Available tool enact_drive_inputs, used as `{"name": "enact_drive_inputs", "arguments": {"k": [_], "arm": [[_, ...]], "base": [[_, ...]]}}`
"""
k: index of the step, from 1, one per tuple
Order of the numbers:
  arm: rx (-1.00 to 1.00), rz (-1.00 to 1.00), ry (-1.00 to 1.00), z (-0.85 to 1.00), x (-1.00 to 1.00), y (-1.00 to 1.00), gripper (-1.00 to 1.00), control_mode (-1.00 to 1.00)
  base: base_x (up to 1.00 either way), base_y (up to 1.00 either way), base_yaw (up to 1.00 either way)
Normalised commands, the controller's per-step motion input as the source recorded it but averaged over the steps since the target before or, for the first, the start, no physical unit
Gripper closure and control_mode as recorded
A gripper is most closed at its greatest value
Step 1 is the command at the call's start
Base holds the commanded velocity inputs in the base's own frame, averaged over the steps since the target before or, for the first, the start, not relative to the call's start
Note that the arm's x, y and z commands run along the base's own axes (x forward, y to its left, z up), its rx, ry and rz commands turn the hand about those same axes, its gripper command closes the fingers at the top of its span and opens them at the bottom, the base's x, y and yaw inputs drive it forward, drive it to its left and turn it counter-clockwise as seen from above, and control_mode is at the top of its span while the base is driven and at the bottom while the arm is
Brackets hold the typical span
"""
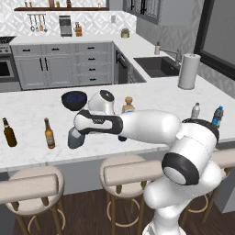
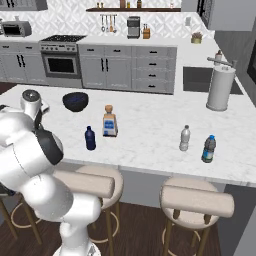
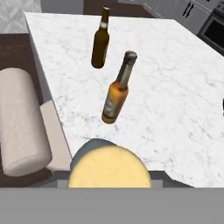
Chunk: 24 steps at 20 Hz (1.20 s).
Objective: Move the plastic bottles in the middle to the plastics group, and the glass bottles in the middle to the glass group.
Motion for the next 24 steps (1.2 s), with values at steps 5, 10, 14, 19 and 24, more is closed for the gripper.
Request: {"name": "enact_drive_inputs", "arguments": {"k": [5,10,14,19,24], "arm": [[0.0,0.1,-0.01,-0.06,0.43,0.27,1.0,-1.0],[0.0,0.15,0.0,-0.26,0.29,0.12,1.0,-1.0],[0.0,0.15,0.0,-0.36,0.24,0.15,1.0,-1.0],[0.0,0.11,0.0,-0.39,0.2,0.1,1.0,-1.0],[0.0,0.09,0.0,-0.33,0.21,0.11,1.0,-1.0]], "base": [[0.0,0.0,0.0],[0.0,0.0,0.0],[0.0,0.0,0.0],[0.0,0.0,0.0],[0.0,0.0,0.0]]}}
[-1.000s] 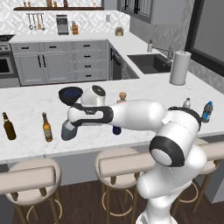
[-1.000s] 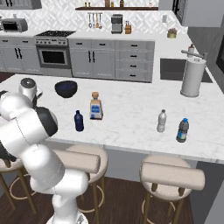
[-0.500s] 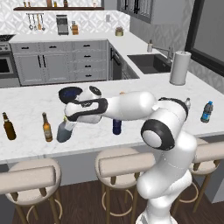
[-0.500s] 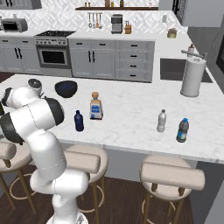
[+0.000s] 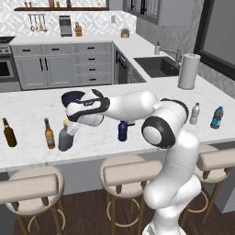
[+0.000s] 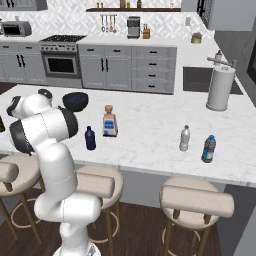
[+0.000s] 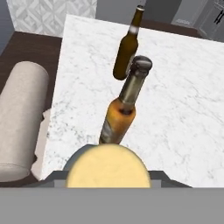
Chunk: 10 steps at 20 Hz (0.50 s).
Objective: Move the plastic bottles in the middle to the plastics group, and the glass bottles in the middle to the glass group.
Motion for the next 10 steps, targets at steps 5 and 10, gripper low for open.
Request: {"name": "enact_drive_inputs", "arguments": {"k": [5,10], "arm": [[0.0,0.08,0.0,-0.35,0.05,0.05,1.0,-1.0],[-0.02,0.02,0.0,-0.18,0.0,0.0,-1.0,-1.0]], "base": [[0.0,0.0,0.0],[0.0,0.0,0.0]]}}
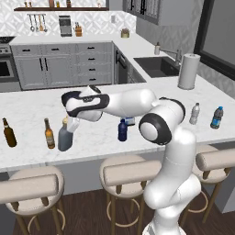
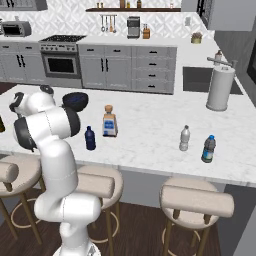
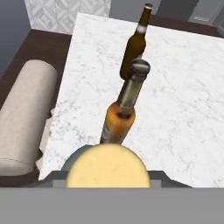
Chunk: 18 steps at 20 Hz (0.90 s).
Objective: Move the plastic bottles in the middle to the plastics group, and the glass bottles in the middle to the glass group.
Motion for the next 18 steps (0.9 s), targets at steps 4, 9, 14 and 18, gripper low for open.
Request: {"name": "enact_drive_inputs", "arguments": {"k": [4,9,14,18], "arm": [[0.0,0.0,0.0,0.01,0.0,0.0,-1.0,-1.0],[0.0,0.0,0.0,0.32,0.01,0.0,-1.0,-1.0],[0.0,0.0,0.01,0.52,0.01,-0.05,-1.0,-1.0],[0.0,-0.03,0.0,0.44,-0.15,-0.55,-1.0,-1.0]], "base": [[0.0,0.0,0.0],[0.0,0.0,0.0],[0.0,0.0,0.0],[0.0,0.0,0.0]]}}
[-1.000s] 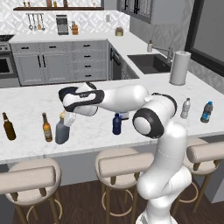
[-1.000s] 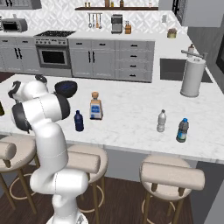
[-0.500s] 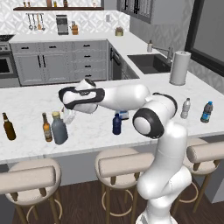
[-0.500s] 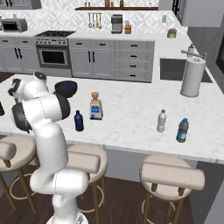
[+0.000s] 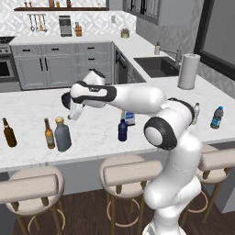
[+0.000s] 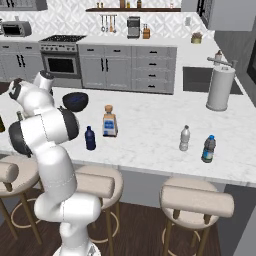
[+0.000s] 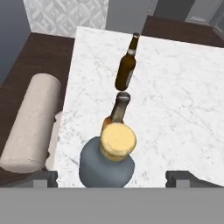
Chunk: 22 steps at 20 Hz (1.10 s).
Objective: Move the plastic bottles in the middle to the plastics group, and the glass bottles in the middle to the glass group.
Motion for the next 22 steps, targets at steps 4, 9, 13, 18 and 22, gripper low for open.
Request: {"name": "enact_drive_inputs", "arguments": {"k": [4,9,13,18,22], "arm": [[0.02,-0.22,0.05,0.29,-0.28,-0.78,-1.0,-1.0],[0.02,-0.33,0.12,0.13,-0.33,-0.82,-1.0,-1.0],[0.0,-0.48,0.13,0.0,-0.28,-0.69,-1.0,-1.0],[0.0,-0.5,0.25,0.0,-0.13,-0.77,-1.0,-1.0],[-0.01,-0.51,0.23,-0.08,-0.02,-0.79,-1.0,-1.0]], "base": [[0.0,0.0,0.0],[0.0,0.0,0.0],[0.0,0.0,0.0],[0.0,0.0,0.0],[0.0,0.0,0.0]]}}
